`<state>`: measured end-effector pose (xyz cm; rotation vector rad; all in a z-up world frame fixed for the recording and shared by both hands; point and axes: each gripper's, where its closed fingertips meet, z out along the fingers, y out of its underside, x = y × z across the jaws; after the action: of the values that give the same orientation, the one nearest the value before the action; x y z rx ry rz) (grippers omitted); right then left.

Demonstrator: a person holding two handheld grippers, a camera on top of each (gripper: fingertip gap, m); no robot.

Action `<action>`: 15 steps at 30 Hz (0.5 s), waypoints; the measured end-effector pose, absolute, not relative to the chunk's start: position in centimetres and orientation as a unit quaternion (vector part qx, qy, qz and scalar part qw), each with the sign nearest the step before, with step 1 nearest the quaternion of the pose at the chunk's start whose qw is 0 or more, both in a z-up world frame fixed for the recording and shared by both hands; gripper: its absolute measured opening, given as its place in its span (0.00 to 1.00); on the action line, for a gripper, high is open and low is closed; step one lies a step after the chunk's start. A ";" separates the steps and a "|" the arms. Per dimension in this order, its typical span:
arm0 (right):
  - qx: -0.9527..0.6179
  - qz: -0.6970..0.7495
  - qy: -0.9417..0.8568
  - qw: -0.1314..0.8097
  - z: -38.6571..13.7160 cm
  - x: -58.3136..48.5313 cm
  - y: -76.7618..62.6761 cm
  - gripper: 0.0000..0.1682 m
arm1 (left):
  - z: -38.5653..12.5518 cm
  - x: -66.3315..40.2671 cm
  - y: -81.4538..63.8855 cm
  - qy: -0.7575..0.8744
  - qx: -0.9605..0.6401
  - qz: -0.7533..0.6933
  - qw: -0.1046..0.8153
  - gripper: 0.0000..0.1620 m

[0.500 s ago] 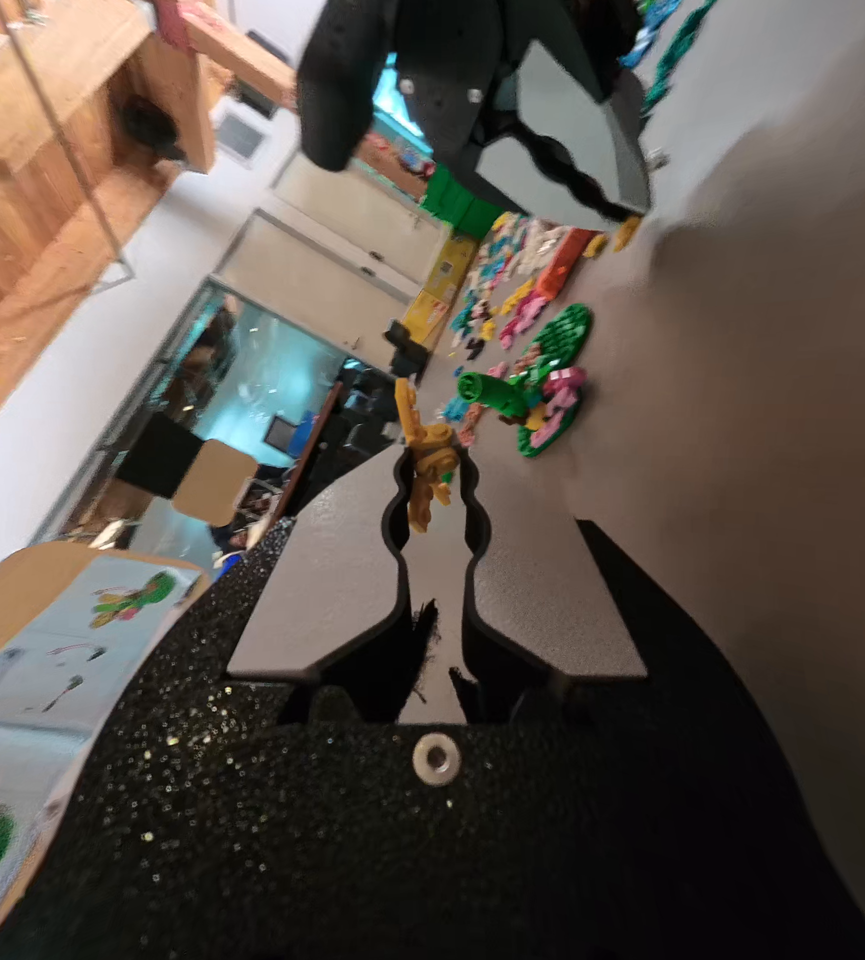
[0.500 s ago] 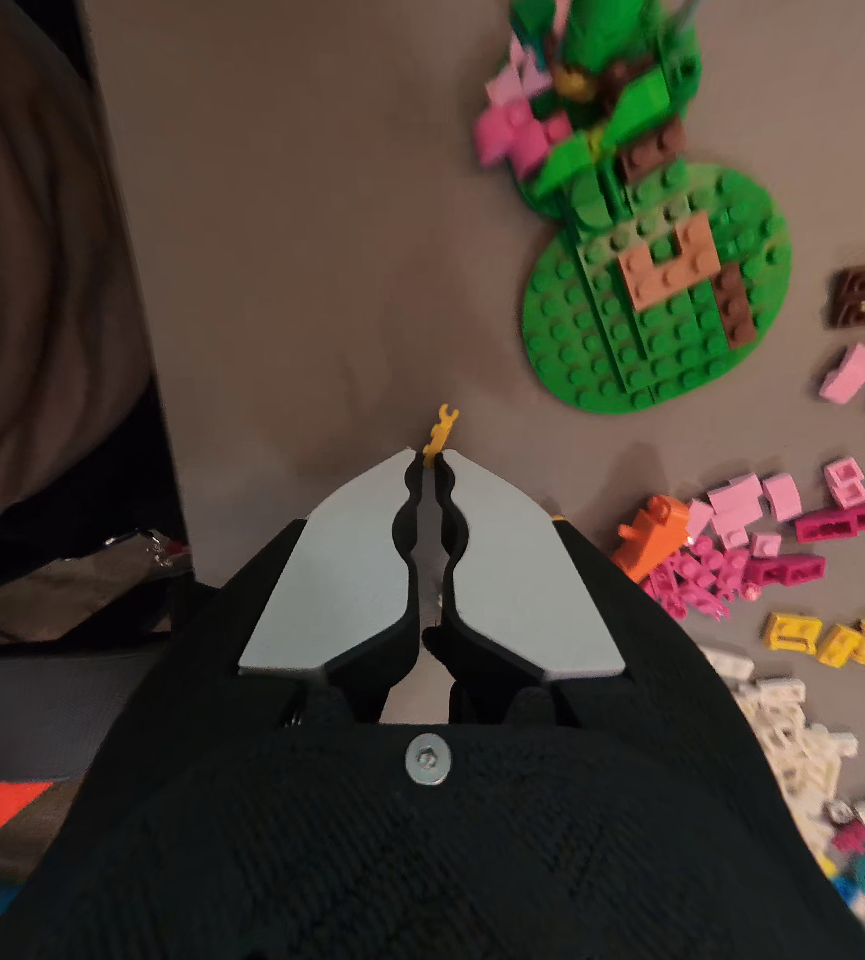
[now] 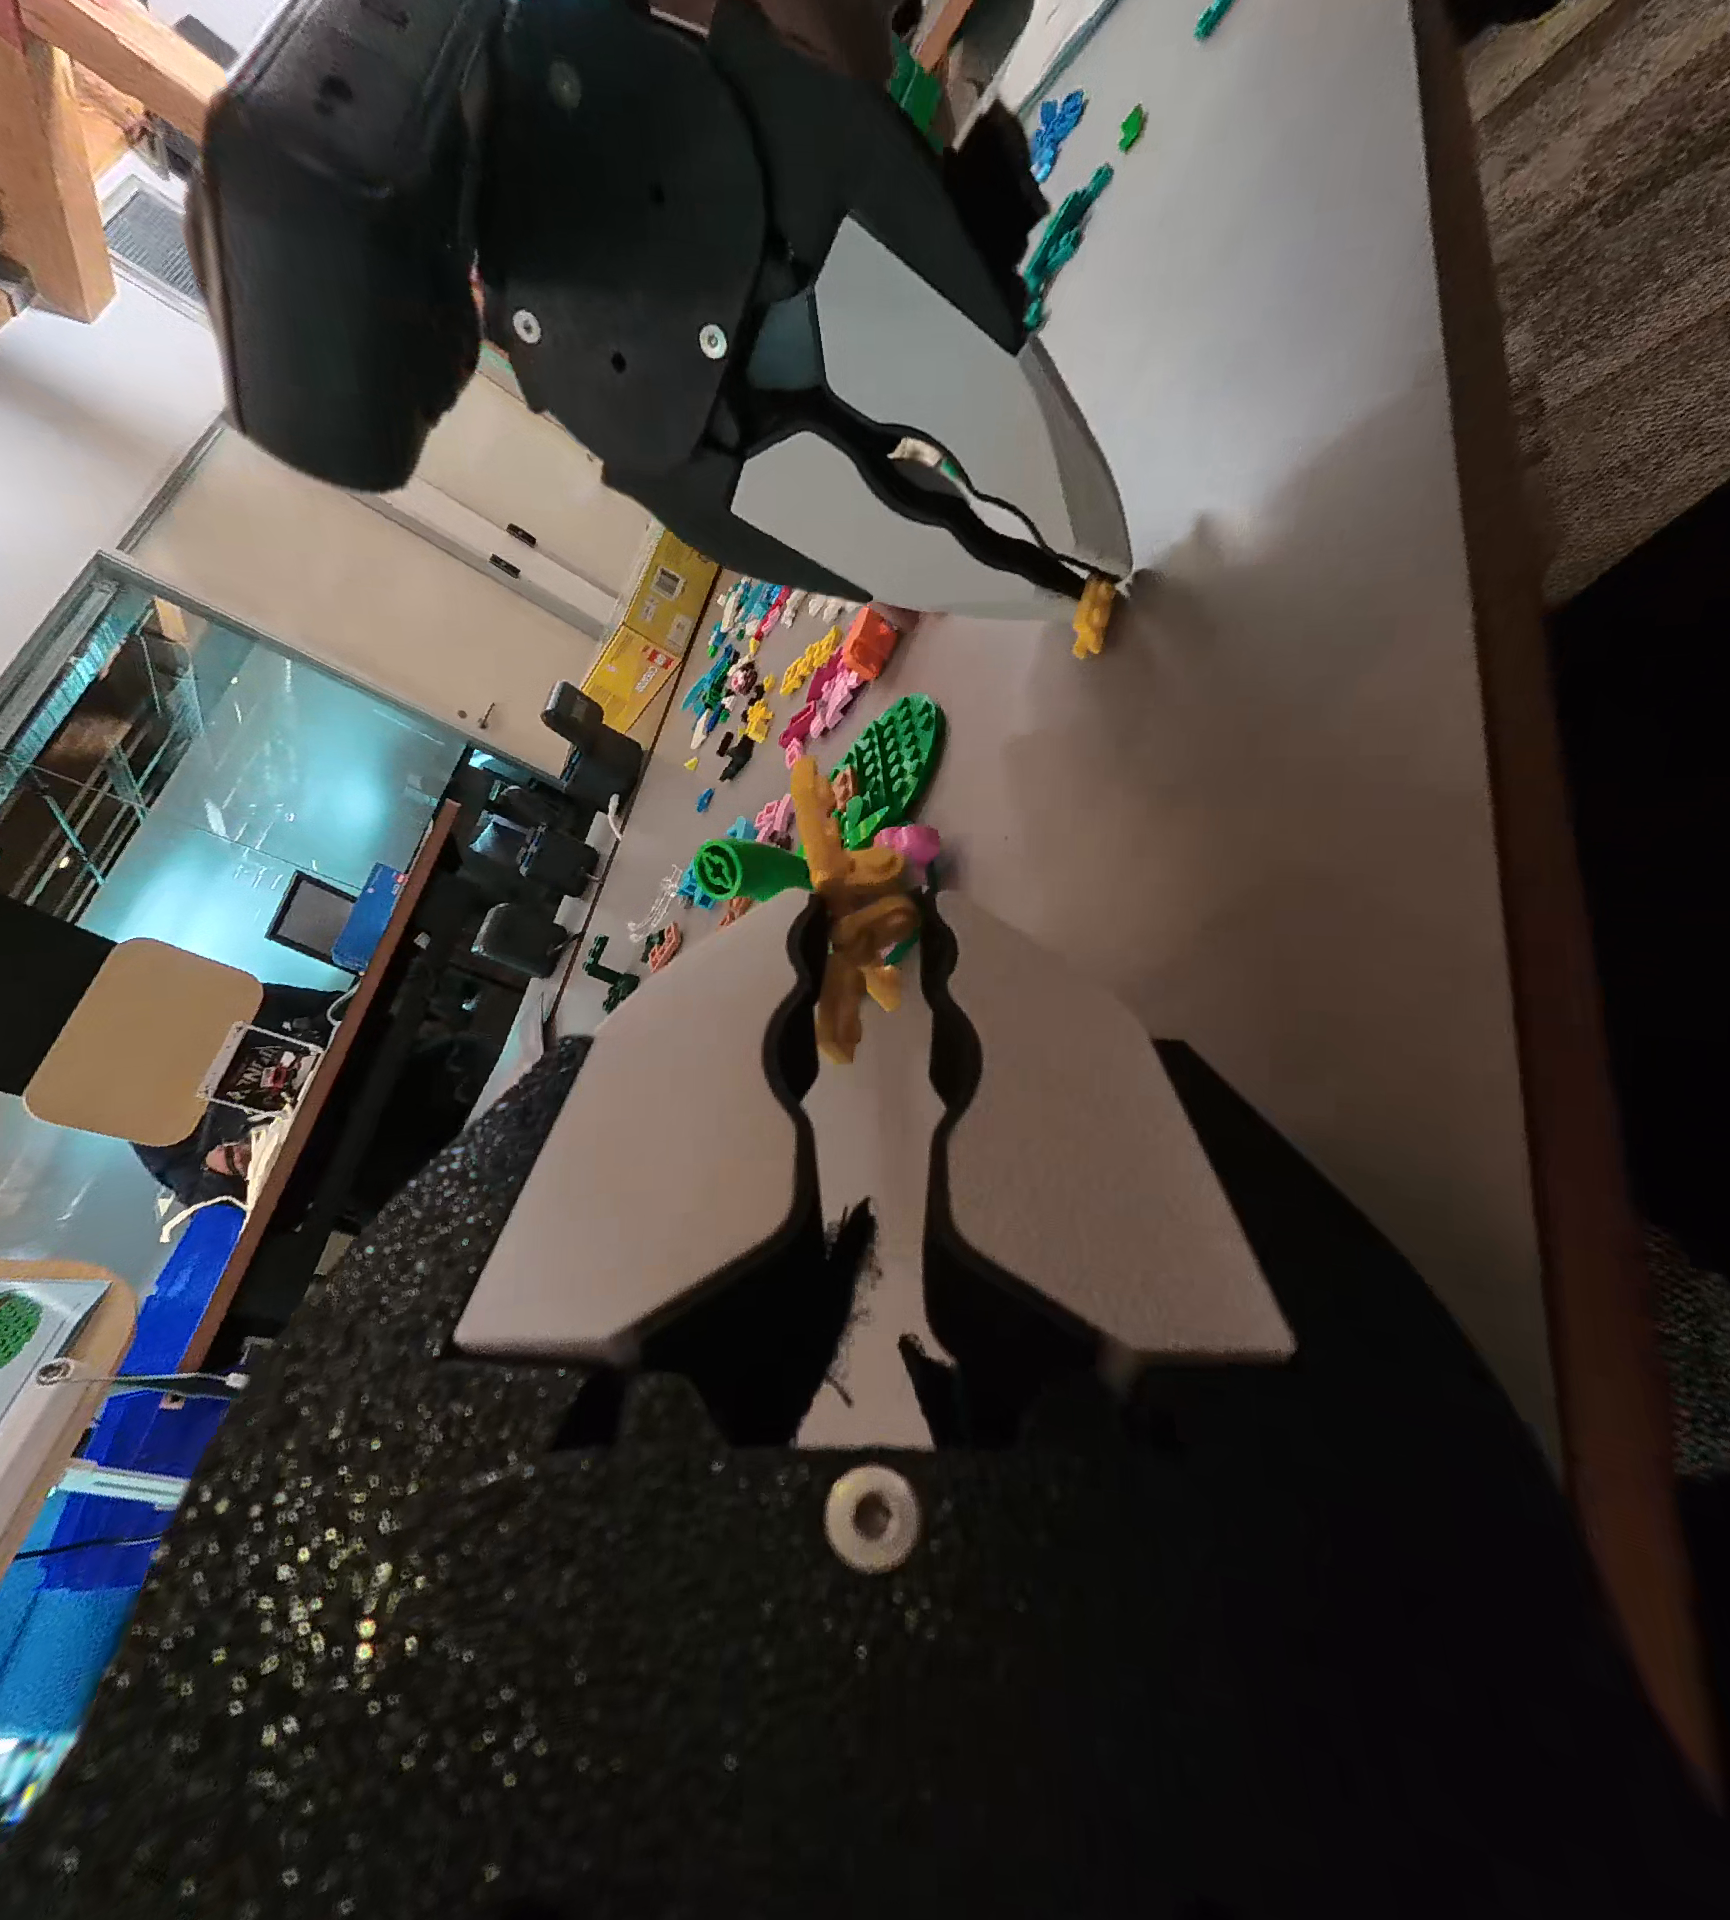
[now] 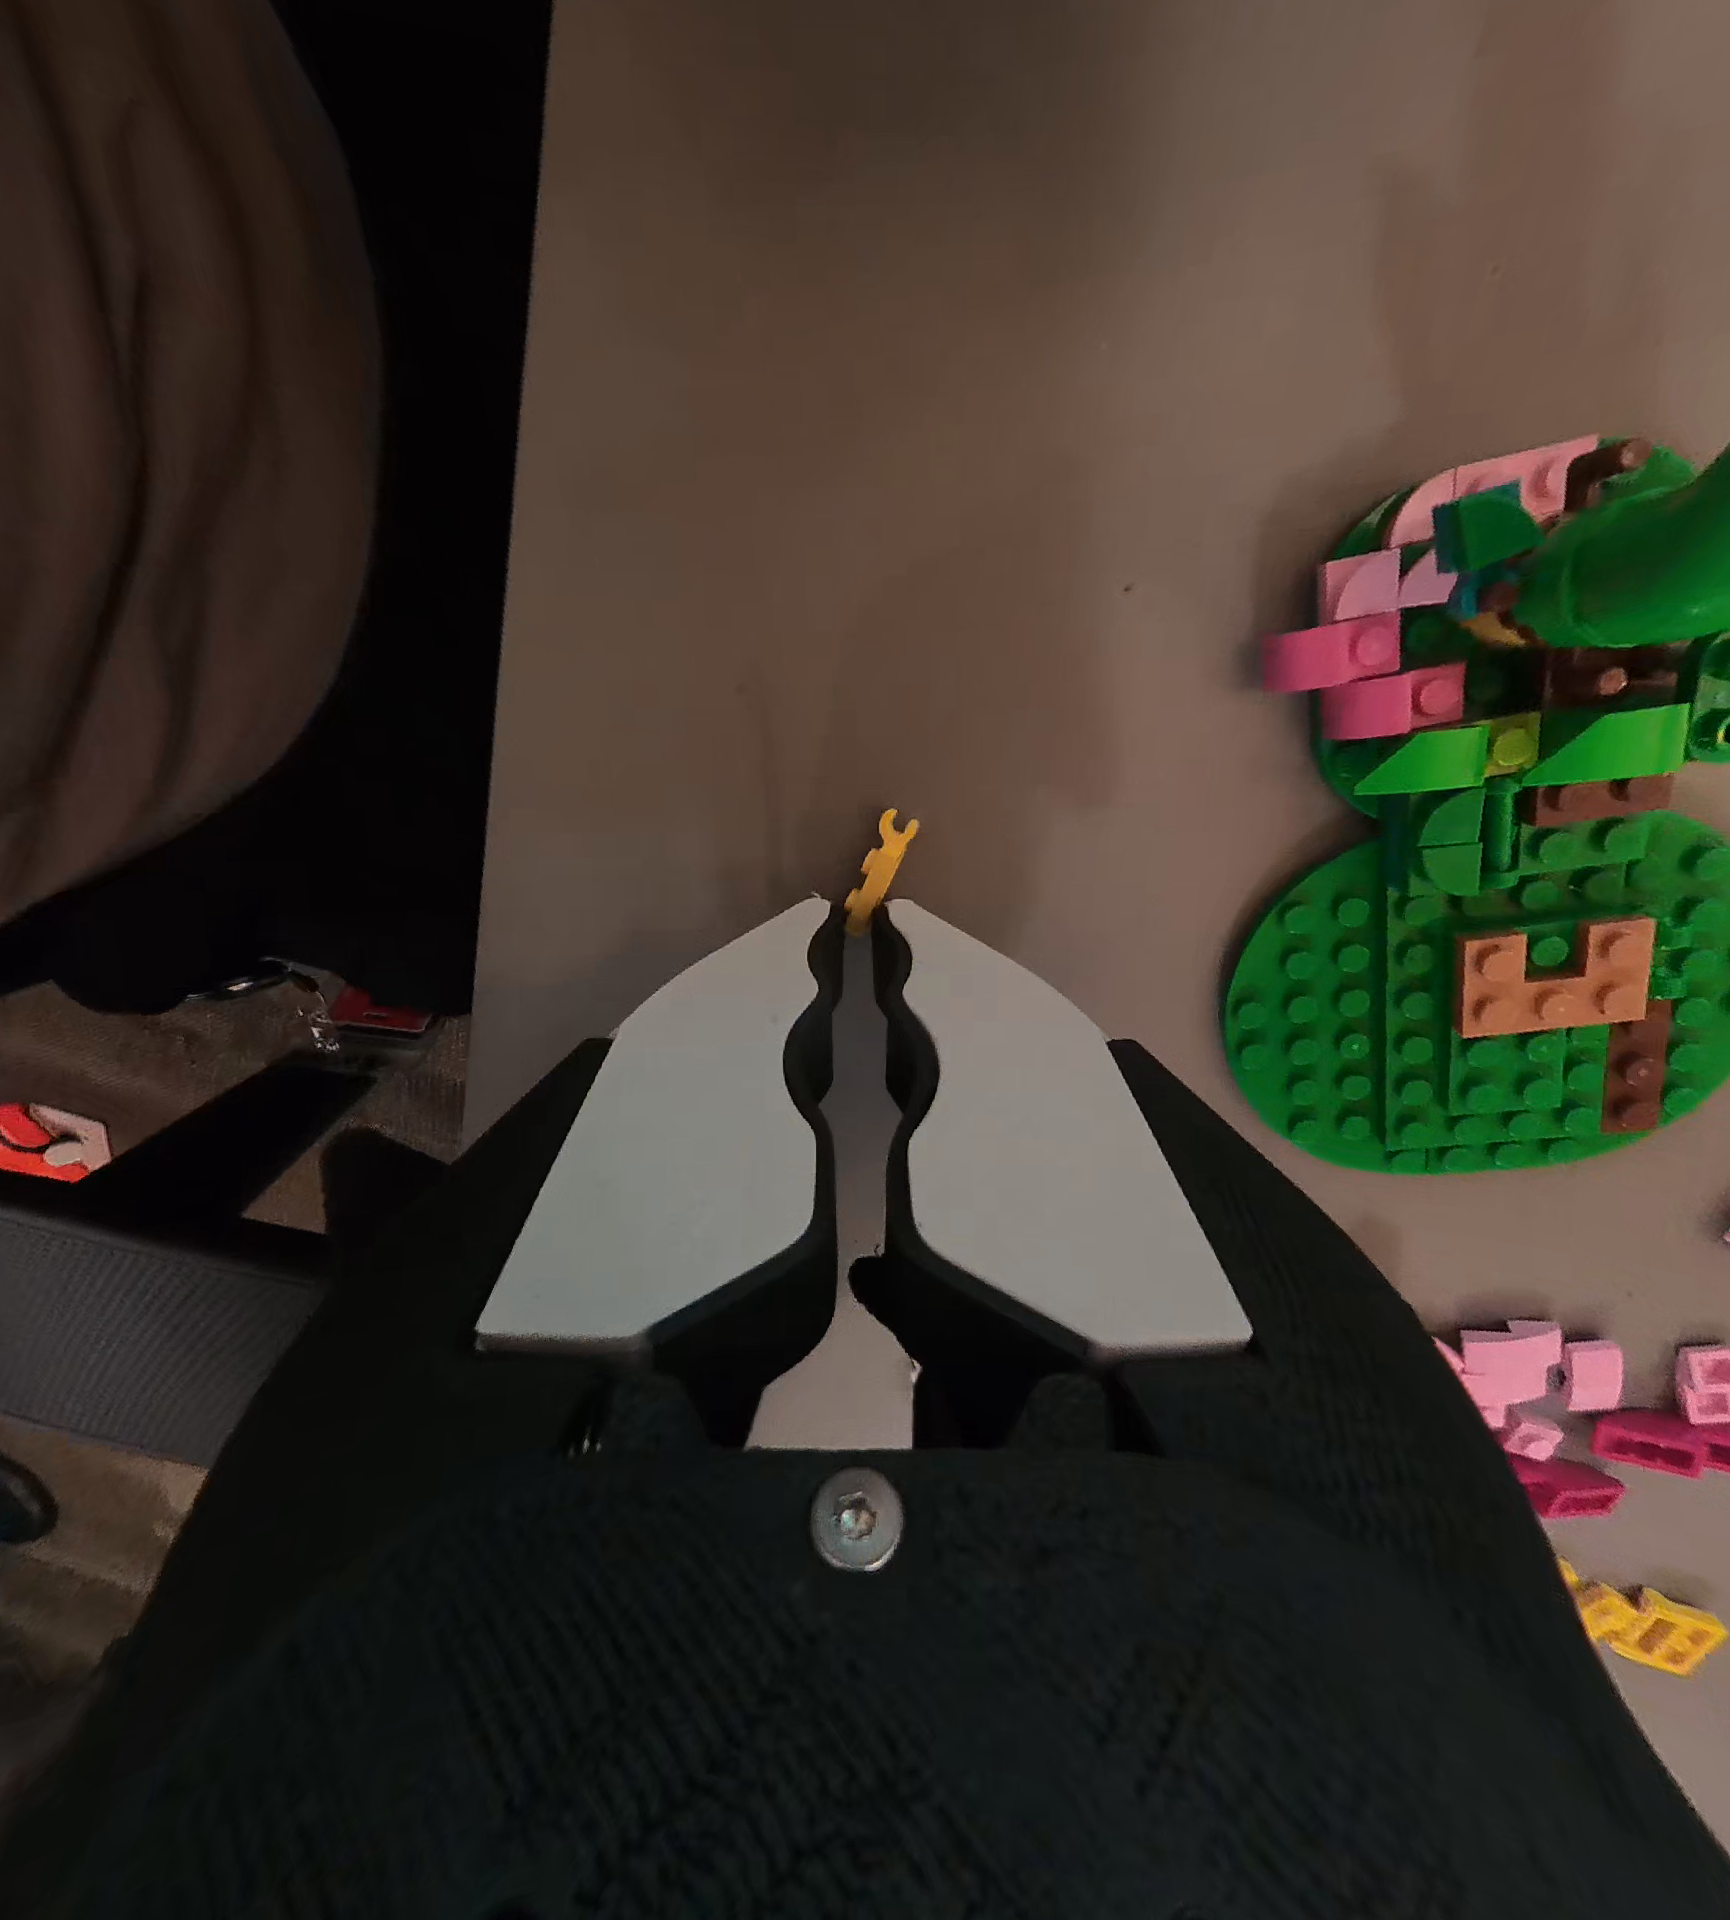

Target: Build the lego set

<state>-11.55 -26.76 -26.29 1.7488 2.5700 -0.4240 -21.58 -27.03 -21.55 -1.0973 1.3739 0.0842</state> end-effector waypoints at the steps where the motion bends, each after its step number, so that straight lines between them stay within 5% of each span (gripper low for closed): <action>1: 0.558 -0.131 0.819 0.004 -26.3 -11.6 -26.7 0.02 | -21.6 -21.6 -27.1 0.603 -0.480 0.039 0.636 0.10; 15: 0.618 -0.157 0.765 -0.092 -25.5 -12.6 -26.1 0.13 | -22.1 -21.7 -26.8 0.614 -0.466 0.089 0.631 0.10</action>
<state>-12.63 -26.12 -25.49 2.0635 2.5548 -0.5241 -21.74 -26.81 -22.06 -1.0675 1.4056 0.2042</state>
